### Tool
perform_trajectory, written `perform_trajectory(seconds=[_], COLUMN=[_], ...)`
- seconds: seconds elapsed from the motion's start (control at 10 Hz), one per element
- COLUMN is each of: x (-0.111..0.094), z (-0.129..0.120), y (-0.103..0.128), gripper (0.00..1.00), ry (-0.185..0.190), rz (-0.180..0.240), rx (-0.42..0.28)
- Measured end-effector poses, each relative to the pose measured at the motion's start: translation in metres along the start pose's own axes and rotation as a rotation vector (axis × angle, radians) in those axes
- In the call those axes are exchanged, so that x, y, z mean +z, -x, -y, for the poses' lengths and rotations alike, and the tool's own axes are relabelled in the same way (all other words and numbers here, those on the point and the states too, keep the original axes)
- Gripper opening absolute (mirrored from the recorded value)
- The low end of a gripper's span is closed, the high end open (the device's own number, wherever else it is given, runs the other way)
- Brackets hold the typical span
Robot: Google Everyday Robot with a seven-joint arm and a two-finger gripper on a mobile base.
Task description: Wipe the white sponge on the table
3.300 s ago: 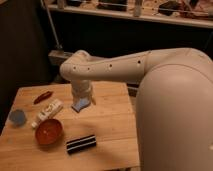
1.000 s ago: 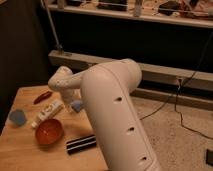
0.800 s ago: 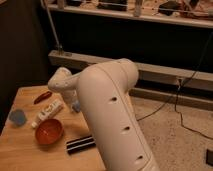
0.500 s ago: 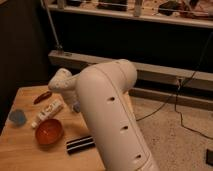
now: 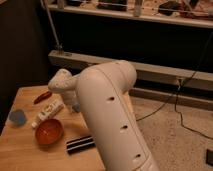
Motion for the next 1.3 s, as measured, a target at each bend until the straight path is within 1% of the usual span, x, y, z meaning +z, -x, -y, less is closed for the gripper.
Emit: perform_trajectory(seconds=[0.1,0.2,0.6,1.3], x=[0.0006,0.0015,0.0047,0.0083], z=[0.0009,0.0019,0.0013,0.0000], y=[-0.0002,-0.0005,-0.0023,-0.0017], gripper=[0.37,0.36,0.36,0.36], ry=[-0.001,-0.001,0.009,0.006], rz=[-0.002,-0.005,-0.021,-0.040], rx=[0.002,0.007,0.021,0.020])
